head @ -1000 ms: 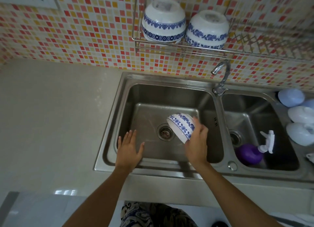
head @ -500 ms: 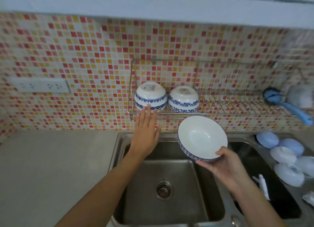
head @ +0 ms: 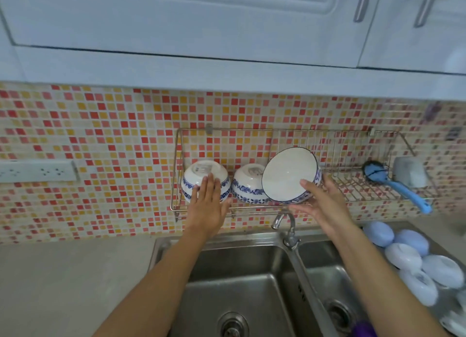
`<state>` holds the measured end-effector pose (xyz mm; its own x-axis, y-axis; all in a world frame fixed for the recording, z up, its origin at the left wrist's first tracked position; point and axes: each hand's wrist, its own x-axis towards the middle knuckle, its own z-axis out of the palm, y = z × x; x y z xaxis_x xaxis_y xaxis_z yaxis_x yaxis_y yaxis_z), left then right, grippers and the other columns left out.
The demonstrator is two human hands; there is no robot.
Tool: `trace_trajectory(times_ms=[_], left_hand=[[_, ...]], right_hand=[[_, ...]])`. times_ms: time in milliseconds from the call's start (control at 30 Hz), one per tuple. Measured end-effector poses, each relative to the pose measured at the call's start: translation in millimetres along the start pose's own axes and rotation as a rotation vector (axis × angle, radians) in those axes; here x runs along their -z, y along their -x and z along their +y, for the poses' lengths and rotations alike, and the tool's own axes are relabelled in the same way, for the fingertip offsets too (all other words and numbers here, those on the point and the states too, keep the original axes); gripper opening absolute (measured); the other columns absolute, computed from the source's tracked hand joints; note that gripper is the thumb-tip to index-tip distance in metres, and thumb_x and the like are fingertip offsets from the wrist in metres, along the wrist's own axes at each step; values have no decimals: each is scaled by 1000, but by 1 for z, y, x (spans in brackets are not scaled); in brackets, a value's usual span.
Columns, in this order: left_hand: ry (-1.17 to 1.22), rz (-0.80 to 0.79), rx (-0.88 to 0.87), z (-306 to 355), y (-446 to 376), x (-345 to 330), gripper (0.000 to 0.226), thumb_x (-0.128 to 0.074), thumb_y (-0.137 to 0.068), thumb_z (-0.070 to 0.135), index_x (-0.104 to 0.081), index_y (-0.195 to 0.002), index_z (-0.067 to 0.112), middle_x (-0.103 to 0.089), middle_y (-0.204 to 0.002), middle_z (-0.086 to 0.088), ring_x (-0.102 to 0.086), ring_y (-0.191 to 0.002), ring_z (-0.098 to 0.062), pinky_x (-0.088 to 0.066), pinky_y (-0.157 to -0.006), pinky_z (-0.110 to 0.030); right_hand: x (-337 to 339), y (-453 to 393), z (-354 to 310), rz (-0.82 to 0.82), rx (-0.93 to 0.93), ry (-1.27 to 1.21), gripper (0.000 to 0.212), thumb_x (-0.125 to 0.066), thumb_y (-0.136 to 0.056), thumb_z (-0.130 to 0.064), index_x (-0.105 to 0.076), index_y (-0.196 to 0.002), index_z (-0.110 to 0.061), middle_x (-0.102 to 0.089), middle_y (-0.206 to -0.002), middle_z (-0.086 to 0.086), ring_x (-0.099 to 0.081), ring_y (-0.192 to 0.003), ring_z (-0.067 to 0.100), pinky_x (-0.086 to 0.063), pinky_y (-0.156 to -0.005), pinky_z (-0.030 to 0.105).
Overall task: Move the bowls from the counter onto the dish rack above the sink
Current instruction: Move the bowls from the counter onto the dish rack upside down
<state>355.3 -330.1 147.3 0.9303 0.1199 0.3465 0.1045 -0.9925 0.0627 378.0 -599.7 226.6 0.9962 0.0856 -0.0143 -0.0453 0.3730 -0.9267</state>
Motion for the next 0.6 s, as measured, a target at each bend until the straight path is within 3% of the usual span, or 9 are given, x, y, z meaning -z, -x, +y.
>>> trace_trajectory(times_ms=[200,333,400,500,533,600], left_hand=[[34,37,-1,0,-2,-5,76,11,-87,59,14,-147,12,23,-155,-6,24,-141,-20,10,-118,-40],[28,49,2,-1,-2,-8,72,5,-91,57,14,-147,12,23,-155,-6,24,-141,-20,12,-117,-39],[21,53,7,-1,-2,-8,72,6,-91,56,13,-147,12,23,-155,-6,24,-141,-20,14,-116,-39],[8,47,12,-1,-2,-9,69,3,-92,53,13,-148,13,21,-156,-6,23,-141,-21,14,-116,-40],[4,46,13,0,-2,-9,69,5,-92,52,13,-148,13,21,-156,-6,24,-141,-21,14,-115,-40],[-3,43,14,0,-3,-8,71,11,-87,52,14,-147,13,22,-155,-6,25,-140,-21,15,-115,-40]], right_hand=[[-6,-25,-4,67,102,176,86,-74,-81,-3,-30,-150,-27,-54,-103,-15,-63,-91,17,-57,-78,59],[-16,-37,-1,114,228,332,85,-75,-80,-5,-31,-150,-28,-56,-109,-18,-61,-107,24,-58,-77,57],[-19,-45,3,122,332,477,87,-78,-78,-11,-31,-150,-28,-59,-117,-15,-61,-110,19,-57,-84,54],[-24,-57,7,144,455,784,89,-81,-76,-22,-31,-150,-27,-56,-123,0,-57,-105,13,-46,-101,33],[-27,-58,8,156,465,833,90,-80,-77,-23,-29,-151,-28,-51,-127,3,-52,-105,11,-40,-101,22],[-33,-61,13,150,505,894,89,-78,-80,-21,-27,-152,-27,-43,-133,7,-45,-113,12,-32,-98,17]])
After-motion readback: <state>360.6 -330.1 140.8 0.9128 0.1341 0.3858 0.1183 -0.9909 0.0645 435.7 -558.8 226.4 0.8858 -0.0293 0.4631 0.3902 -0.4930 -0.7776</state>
